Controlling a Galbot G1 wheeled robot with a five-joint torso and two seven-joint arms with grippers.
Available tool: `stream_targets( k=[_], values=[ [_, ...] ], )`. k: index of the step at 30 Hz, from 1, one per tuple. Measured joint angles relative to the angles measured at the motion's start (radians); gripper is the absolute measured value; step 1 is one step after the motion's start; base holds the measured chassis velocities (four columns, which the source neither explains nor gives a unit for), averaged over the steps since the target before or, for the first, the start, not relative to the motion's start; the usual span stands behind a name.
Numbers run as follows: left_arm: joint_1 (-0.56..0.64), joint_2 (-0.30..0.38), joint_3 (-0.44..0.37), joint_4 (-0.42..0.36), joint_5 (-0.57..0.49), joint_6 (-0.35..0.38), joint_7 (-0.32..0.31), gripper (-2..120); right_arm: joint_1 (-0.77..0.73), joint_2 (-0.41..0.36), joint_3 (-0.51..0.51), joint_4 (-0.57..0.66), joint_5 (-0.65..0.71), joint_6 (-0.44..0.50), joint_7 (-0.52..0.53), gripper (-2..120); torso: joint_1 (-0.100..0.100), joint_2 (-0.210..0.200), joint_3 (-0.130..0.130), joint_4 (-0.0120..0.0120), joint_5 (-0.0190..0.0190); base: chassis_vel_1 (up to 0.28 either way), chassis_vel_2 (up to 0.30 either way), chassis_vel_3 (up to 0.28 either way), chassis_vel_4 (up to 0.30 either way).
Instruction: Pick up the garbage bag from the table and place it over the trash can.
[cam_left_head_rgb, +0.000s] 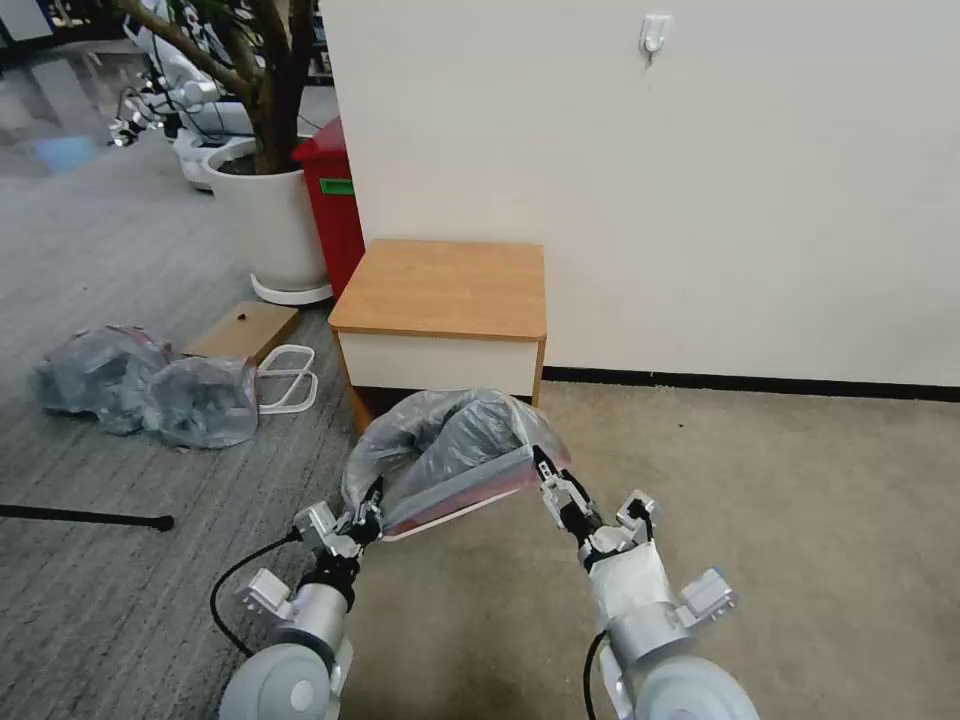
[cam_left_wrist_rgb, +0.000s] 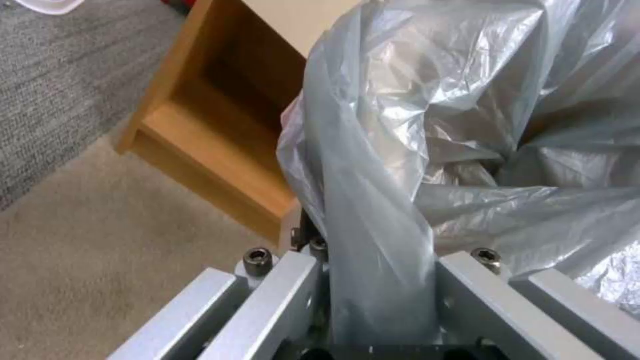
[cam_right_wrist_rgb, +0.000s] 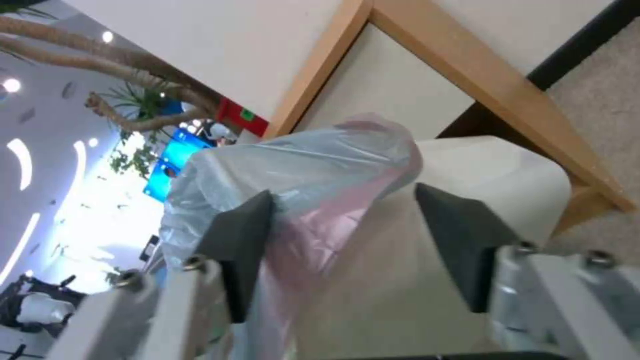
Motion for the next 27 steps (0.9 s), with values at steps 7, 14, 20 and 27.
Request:
stream_targets(
  k=[7,14,20,27],
  values=[
    [0.003,-0.003,0.0,0.002,-0.001,0.0,0.002,2,-0.002,0.016,-0.01,-0.007,-0.015,0.013,-0.01,30,0.0,0.0,0.0,-0.0001,0.0,0.0,0.0,0.0,0.0],
    [0.003,-0.007,0.001,0.002,0.0,0.0,0.003,2,-0.003,0.021,-0.015,-0.007,-0.025,0.017,-0.01,7,0.0,0.0,0.0,-0.0001,0.0,0.0,0.0,0.0,0.0],
    [0.002,-0.008,-0.002,0.005,0.0,0.0,0.004,2,-0.014,0.022,-0.016,0.005,-0.04,0.03,-0.012,0,0.0,0.0,0.0,-0.0001,0.0,0.0,0.0,0.0,0.0],
    [-0.003,-0.014,-0.01,0.009,-0.015,-0.001,-0.008,2,-0.046,0.016,-0.036,0.044,-0.061,0.04,-0.011,0,0.0,0.0,0.0,-0.0001,0.0,0.0,0.0,0.0,0.0]
  ],
)
